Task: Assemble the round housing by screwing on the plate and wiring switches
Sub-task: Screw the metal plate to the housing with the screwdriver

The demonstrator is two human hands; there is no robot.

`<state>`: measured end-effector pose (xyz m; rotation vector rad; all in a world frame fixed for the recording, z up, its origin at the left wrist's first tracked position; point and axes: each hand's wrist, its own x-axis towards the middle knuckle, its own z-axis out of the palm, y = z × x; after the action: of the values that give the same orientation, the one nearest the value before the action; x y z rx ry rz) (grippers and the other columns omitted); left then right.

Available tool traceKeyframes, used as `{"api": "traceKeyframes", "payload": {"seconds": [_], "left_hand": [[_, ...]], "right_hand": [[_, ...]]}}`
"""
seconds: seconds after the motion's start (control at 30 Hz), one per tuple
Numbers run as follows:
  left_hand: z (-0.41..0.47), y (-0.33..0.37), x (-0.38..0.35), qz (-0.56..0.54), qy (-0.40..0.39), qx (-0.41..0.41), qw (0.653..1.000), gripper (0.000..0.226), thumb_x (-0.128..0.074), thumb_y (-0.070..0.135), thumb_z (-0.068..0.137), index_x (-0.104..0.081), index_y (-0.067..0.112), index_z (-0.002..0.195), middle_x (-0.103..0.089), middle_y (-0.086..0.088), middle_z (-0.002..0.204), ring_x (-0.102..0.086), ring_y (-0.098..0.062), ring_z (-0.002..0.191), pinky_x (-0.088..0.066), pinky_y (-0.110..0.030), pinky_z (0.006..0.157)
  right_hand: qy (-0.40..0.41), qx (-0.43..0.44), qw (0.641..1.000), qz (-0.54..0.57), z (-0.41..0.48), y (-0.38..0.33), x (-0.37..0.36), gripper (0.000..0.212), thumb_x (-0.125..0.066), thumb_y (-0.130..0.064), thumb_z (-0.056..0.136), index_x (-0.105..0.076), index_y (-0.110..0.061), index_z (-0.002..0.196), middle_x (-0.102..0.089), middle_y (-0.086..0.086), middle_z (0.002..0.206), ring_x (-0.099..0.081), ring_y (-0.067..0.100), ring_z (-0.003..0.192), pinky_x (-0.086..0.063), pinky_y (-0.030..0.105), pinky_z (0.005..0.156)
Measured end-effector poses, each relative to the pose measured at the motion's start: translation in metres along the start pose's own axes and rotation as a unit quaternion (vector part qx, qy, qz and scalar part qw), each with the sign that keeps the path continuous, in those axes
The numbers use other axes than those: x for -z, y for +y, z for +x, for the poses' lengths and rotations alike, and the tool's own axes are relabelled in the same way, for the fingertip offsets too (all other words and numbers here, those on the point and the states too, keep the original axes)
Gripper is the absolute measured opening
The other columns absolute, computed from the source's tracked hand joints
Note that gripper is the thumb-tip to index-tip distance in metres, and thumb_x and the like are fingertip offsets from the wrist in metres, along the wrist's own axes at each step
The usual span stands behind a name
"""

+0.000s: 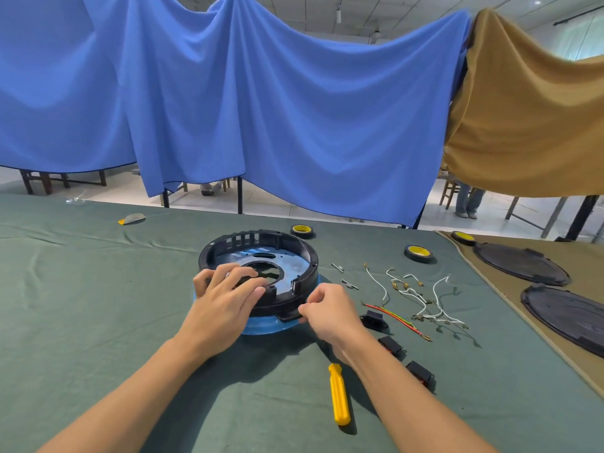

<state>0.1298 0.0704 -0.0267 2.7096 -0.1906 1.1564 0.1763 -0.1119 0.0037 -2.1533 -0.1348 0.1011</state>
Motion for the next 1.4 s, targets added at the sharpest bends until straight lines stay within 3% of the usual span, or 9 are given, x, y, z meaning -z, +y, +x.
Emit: {"api": "traceKeyframes", "payload": {"seconds": [0.2, 0.3, 0.4, 0.5, 0.6, 0.77, 0.93, 1.17, 1.4], "left_hand": [[0.021, 0.027, -0.005, 0.012, 0.072, 0.047, 0.996, 0.024, -0.051, 0.021, 0.090, -0.075, 0.017, 0.093, -0.073, 0.008, 0.091, -0.064, -0.021, 0.089, -0.026, -0.039, 0.082], [0.050, 0.054, -0.005, 0.062, -0.043, 0.094, 0.993, 0.025, -0.047, 0.026, 0.096, -0.071, 0.021, 0.091, -0.072, 0.009, 0.092, -0.063, -0.021, 0.095, -0.027, -0.037, 0.088], [0.075, 0.071, -0.018, 0.103, -0.121, 0.092, 0.983, 0.036, -0.037, 0.045, 0.101, -0.064, 0.021, 0.097, -0.070, 0.004, 0.098, -0.062, -0.022, 0.101, -0.032, -0.037, 0.086], [0.088, 0.087, -0.038, 0.114, -0.149, 0.098, 0.977, 0.035, -0.041, 0.052, 0.100, -0.048, 0.019, 0.092, -0.067, -0.001, 0.092, -0.065, -0.026, 0.091, -0.033, -0.033, 0.068], [0.084, 0.091, -0.049, 0.135, -0.116, 0.124, 0.976, 0.023, -0.059, 0.036, 0.095, -0.045, 0.020, 0.086, -0.066, 0.002, 0.081, -0.068, -0.022, 0.076, -0.027, -0.027, 0.051], [0.077, 0.079, -0.059, 0.172, -0.077, 0.046, 0.981, 0.038, -0.092, 0.015, 0.052, -0.054, 0.015, 0.059, -0.049, 0.002, 0.043, -0.048, -0.017, 0.033, -0.019, -0.022, 0.039], [0.077, 0.073, -0.057, 0.184, -0.055, 0.008, 0.981, 0.044, -0.093, 0.009, 0.047, -0.051, 0.013, 0.055, -0.046, 0.000, 0.042, -0.044, -0.019, 0.032, -0.018, -0.022, 0.042], [0.067, 0.062, -0.044, 0.190, -0.020, -0.061, 0.980, 0.041, -0.088, 0.026, 0.068, -0.052, 0.013, 0.055, -0.046, 0.000, 0.045, -0.046, -0.021, 0.038, -0.028, -0.027, 0.043], [0.046, 0.066, -0.037, 0.213, -0.002, 0.009, 0.977, 0.022, -0.066, 0.028, 0.086, -0.062, 0.012, 0.070, -0.056, -0.002, 0.056, -0.055, -0.027, 0.059, -0.043, -0.039, 0.062]], "right_hand": [[-0.135, 0.072, 0.986, -0.071, 0.005, -0.008, 0.030, 0.014, -0.061, -0.026, 0.089, -0.067, -0.020, 0.077, -0.074, -0.002, 0.078, -0.057, 0.008, 0.056, -0.048, 0.023, 0.057], [-0.089, 0.093, 0.988, -0.087, 0.028, -0.002, 0.065, 0.011, -0.061, -0.026, 0.089, -0.070, -0.023, 0.084, -0.074, -0.004, 0.075, -0.055, -0.004, 0.050, -0.048, 0.022, 0.062], [0.028, 0.077, 0.985, -0.154, 0.057, 0.016, 0.084, 0.014, -0.059, -0.019, 0.089, -0.072, -0.023, 0.093, -0.073, 0.000, 0.086, -0.063, 0.008, 0.078, -0.050, 0.028, 0.073], [0.028, 0.064, 0.972, -0.224, 0.081, 0.029, 0.082, 0.017, -0.059, -0.017, 0.089, -0.071, -0.027, 0.093, -0.071, 0.004, 0.099, -0.060, 0.022, 0.099, -0.052, 0.037, 0.088], [-0.006, 0.089, 0.961, -0.261, 0.094, 0.036, 0.075, 0.020, -0.060, -0.016, 0.089, -0.071, -0.030, 0.098, -0.070, 0.004, 0.103, -0.059, 0.021, 0.101, -0.051, 0.037, 0.089], [-0.007, 0.108, 0.942, -0.318, 0.107, 0.046, 0.067, 0.026, -0.058, -0.023, 0.091, -0.068, -0.032, 0.113, -0.069, 0.003, 0.108, -0.058, 0.027, 0.107, -0.050, 0.041, 0.091], [0.004, 0.136, 0.927, -0.349, 0.109, 0.051, 0.063, 0.026, -0.057, -0.017, 0.090, -0.074, -0.028, 0.106, -0.071, 0.002, 0.103, -0.060, 0.027, 0.103, -0.051, 0.037, 0.087], [0.031, 0.158, 0.917, -0.365, 0.111, 0.053, 0.060, 0.017, -0.060, -0.021, 0.091, -0.075, -0.029, 0.097, -0.061, 0.001, 0.107, -0.050, 0.025, 0.109, -0.043, 0.037, 0.085], [-0.037, 0.176, 0.937, -0.300, 0.096, 0.036, 0.066, 0.009, -0.060, -0.022, 0.092, -0.066, -0.027, 0.087, -0.064, -0.005, 0.093, -0.054, 0.017, 0.098, -0.046, 0.030, 0.080]]}}
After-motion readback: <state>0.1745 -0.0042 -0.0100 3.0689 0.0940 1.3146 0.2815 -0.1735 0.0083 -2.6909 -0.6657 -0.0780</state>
